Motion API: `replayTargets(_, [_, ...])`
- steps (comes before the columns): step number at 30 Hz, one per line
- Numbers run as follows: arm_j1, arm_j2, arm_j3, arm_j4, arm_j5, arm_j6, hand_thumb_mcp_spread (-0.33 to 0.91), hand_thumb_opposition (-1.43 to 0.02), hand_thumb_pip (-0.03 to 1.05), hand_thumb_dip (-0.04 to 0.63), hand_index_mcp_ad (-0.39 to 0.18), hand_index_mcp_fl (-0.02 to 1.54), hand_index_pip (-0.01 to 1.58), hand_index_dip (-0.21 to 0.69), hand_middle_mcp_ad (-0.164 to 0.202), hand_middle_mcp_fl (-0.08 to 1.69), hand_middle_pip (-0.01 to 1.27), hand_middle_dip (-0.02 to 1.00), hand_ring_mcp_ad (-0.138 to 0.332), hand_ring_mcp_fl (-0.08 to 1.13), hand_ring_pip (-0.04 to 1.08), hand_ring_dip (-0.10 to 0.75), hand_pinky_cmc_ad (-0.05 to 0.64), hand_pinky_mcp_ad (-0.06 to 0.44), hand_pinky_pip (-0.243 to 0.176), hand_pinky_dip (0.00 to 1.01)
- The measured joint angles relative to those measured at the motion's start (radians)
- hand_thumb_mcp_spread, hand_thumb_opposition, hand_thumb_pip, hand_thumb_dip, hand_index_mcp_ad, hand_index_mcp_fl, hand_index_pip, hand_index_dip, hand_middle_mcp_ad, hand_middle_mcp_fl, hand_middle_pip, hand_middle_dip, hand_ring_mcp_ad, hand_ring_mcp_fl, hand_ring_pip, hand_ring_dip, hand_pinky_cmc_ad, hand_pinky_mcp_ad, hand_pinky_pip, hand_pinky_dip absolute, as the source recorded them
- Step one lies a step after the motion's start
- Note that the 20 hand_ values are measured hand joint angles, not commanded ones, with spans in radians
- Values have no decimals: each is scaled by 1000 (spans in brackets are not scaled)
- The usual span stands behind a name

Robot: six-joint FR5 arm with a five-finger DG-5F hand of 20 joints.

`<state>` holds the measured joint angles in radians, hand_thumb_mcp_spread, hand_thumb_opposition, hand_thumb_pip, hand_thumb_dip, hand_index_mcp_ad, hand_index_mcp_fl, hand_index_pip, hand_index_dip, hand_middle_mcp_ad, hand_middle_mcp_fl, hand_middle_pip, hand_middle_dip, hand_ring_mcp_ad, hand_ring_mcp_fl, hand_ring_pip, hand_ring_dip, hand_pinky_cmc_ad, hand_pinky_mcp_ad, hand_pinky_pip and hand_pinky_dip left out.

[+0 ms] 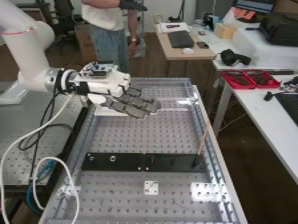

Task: Grab the bearing and place it in the white container

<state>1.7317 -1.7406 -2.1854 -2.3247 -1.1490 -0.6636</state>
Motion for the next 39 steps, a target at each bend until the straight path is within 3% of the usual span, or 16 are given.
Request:
replayTargets(12, [233,70,-47,-68,185,13,515,-942,415,286,-70,482,1279,297,75,216,145,220,164,38,103,49,316,152,-12,175])
replayTargets(27, [544,97,-95,-125,414,95,515,-942,415,286,-72,482,1279,297,75,248,141,220,161,51,103,49,316,150,-12,175])
replayTargets(32, [588,86,-101,-155,426,134,515,-942,415,286,-70,482,1279,297,66,253,141,222,157,51,106,49,316,150,-12,175])
replayTargets(39, [580,69,-102,-145,399,119,515,-942,415,286,-70,482,1279,297,66,251,141,222,161,51,103,49,316,150,-12,175])
